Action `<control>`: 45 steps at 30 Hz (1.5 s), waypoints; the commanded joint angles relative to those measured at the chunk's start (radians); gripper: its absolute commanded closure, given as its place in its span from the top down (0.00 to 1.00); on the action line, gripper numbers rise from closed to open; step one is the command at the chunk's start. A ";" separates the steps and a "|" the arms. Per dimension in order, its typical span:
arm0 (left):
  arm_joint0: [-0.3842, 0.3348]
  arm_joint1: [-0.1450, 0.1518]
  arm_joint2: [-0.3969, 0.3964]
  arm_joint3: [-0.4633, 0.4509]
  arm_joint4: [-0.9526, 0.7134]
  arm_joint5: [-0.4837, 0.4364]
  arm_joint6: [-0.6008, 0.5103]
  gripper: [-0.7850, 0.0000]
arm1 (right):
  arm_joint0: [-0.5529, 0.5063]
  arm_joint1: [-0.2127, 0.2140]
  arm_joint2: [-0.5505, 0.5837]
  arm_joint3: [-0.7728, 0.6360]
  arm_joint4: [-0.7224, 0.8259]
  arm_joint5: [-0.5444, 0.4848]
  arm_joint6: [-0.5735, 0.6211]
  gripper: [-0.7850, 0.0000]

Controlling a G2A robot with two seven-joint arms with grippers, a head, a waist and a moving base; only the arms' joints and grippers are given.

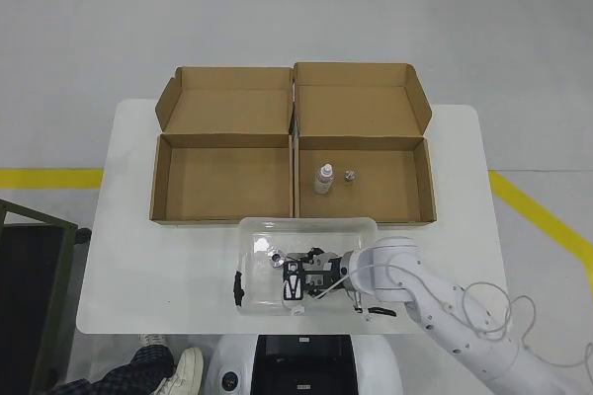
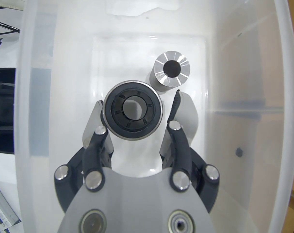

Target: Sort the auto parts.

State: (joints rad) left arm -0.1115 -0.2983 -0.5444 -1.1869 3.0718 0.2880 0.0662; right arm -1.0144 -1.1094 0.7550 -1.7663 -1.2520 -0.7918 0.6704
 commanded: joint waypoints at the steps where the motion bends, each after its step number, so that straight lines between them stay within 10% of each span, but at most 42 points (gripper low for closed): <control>1: 0.000 0.000 0.000 0.000 0.000 0.000 0.000 1.00 | 0.001 -0.001 -0.002 0.002 0.002 -0.002 -0.002 0.41; 7: 0.000 0.000 0.000 0.000 0.000 0.000 0.000 1.00 | -0.005 0.001 0.005 -0.014 0.003 -0.002 -0.006 0.00; 45: 0.000 0.000 0.000 0.000 0.000 0.000 0.000 1.00 | -0.114 0.058 0.254 -0.284 0.086 0.026 -0.109 0.00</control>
State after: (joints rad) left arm -0.1115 -0.2983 -0.5444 -1.1869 3.0718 0.2880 0.0662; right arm -1.1310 -1.0514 1.0067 -2.0459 -1.1632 -0.7687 0.5692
